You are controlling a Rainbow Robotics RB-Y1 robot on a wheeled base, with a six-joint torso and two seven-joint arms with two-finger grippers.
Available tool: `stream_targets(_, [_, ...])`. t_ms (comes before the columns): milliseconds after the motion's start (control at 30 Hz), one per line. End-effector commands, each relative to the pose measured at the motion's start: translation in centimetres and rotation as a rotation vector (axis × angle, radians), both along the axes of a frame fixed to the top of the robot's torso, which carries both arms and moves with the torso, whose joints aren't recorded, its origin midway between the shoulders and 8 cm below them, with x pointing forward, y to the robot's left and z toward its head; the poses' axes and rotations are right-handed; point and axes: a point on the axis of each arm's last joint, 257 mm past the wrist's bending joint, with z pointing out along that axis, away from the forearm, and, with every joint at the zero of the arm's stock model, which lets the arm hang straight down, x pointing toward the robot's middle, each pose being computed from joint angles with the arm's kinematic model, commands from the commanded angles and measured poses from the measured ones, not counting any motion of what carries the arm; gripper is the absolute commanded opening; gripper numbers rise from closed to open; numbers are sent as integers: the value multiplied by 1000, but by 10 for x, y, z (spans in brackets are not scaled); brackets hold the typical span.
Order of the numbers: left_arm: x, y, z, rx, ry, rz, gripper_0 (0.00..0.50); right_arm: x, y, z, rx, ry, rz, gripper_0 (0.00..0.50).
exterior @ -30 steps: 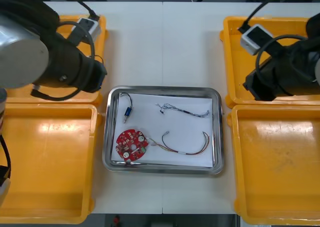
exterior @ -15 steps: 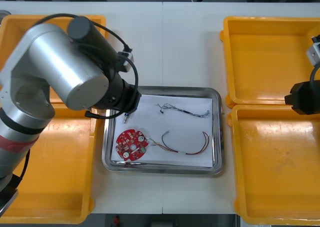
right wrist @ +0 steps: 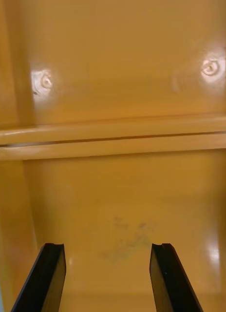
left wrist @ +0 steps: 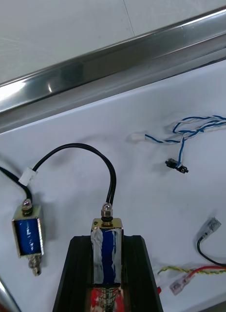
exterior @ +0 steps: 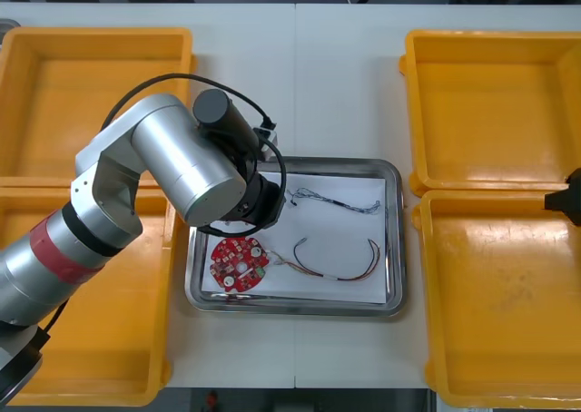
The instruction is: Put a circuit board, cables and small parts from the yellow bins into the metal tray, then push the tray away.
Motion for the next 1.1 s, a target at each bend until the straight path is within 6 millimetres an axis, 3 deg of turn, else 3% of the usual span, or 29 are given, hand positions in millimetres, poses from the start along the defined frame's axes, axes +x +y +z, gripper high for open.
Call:
stream_targets(33, [9, -25, 15, -27, -47, -30, 125, -14, -27, 5, -58, 7, -39, 500])
stream_targets(67, [8, -27, 15, -28, -47, -32, 192, -15, -27, 4, -58, 11, -39, 500])
stream_targets(100, [8, -27, 14, -26, -48, -32, 355, -17, -28, 2, -58, 16, -42, 500])
stream_targets(133, [8, -27, 14, -24, -50, -34, 428, -18, -29, 1, -58, 20, -43, 500])
stream_targets(200, [9, -27, 15, -22, -55, -34, 499, -19, -30, -2, -58, 26, -45, 500])
stream_targets(367, [13, -26, 19, -2, -82, -30, 500, -23, -31, -5, -55, 37, -50, 500])
stream_targets(733, [-1, -13, 72, -17, -82, 27, 500, -23, -27, -6, -56, 42, -34, 500])
stream_targets(933, [-8, 13, 99, -26, -66, 69, 500, -26, -2, -4, -77, 63, 82, 500])
stream_targets(1100, [-10, 36, 121, -39, -75, 90, 500, -24, 36, 2, -94, 61, 220, 500])
